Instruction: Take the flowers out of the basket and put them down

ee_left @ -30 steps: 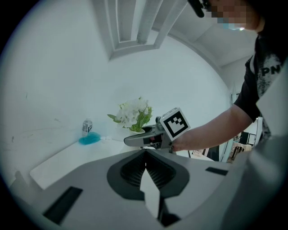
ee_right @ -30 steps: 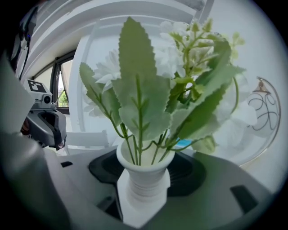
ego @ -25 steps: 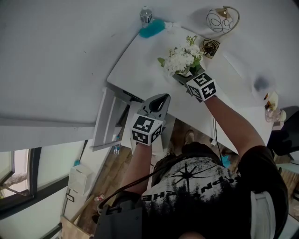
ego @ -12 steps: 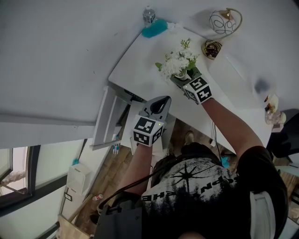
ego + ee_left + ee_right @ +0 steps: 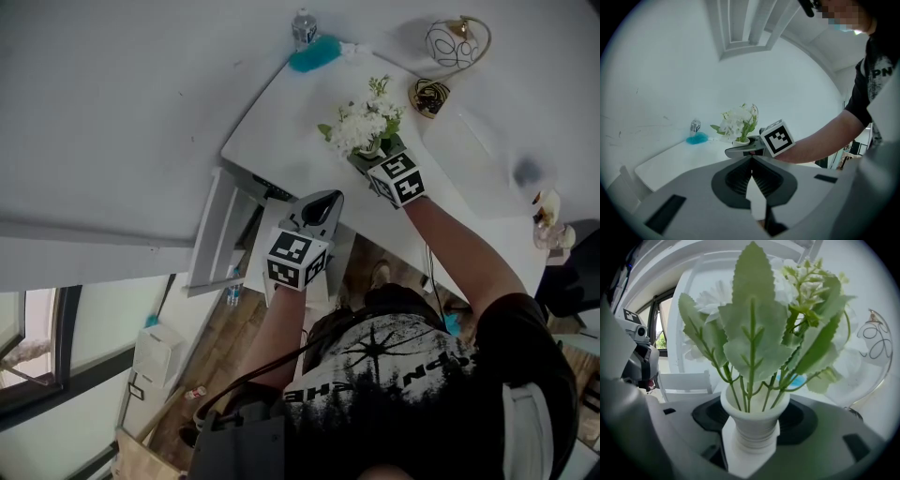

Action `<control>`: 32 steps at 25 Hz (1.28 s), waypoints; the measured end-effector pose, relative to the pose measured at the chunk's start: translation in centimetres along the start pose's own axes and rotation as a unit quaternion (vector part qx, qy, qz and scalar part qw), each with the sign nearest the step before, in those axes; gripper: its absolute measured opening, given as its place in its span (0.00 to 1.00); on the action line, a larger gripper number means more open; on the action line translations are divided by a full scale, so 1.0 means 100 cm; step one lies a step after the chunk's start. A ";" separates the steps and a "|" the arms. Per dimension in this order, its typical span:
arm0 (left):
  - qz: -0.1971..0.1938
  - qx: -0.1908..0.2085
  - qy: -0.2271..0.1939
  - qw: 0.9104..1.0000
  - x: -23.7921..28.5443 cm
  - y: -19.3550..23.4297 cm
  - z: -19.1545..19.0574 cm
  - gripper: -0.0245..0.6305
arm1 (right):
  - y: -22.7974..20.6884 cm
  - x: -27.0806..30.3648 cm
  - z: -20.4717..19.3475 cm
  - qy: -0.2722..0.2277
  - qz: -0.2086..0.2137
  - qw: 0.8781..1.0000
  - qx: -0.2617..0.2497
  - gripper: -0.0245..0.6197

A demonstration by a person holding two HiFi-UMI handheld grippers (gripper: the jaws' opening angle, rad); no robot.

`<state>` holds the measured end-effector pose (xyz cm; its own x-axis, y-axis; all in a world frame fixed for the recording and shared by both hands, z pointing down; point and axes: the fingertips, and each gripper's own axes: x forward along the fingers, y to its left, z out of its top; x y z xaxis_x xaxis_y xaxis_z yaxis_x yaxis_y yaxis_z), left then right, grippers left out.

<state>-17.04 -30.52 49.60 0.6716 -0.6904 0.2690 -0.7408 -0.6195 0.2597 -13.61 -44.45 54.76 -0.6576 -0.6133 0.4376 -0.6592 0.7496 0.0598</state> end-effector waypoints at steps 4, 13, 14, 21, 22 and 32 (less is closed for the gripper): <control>-0.001 0.001 0.004 1.000 -0.002 0.000 -0.001 0.05 | -0.003 0.000 -0.002 0.004 -0.002 1.000 0.015 0.46; -0.001 0.005 0.009 1.000 -0.006 -0.001 -0.002 0.05 | -0.004 -0.001 -0.020 0.034 -0.008 0.999 0.021 0.48; -0.002 0.005 0.009 1.000 -0.006 -0.002 -0.002 0.05 | -0.004 -0.002 -0.021 0.035 -0.009 0.999 0.023 0.48; -0.008 0.010 0.005 1.000 -0.005 -0.007 0.001 0.05 | -0.006 -0.013 -0.026 0.039 -0.015 0.999 0.032 0.48; -0.009 0.012 0.004 1.000 -0.005 -0.008 0.002 0.05 | -0.006 -0.017 -0.027 0.039 -0.017 0.999 0.033 0.48; -0.025 0.027 -0.017 0.999 -0.005 -0.027 0.022 0.05 | 0.009 -0.072 -0.028 0.032 -0.011 0.999 0.019 0.47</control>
<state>-15.38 -29.27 46.74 0.7083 -0.6690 0.2251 -0.7059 -0.6725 0.2224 -8.47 -38.67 54.17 -0.6183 -0.6118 0.4933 -0.6878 0.7250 0.0370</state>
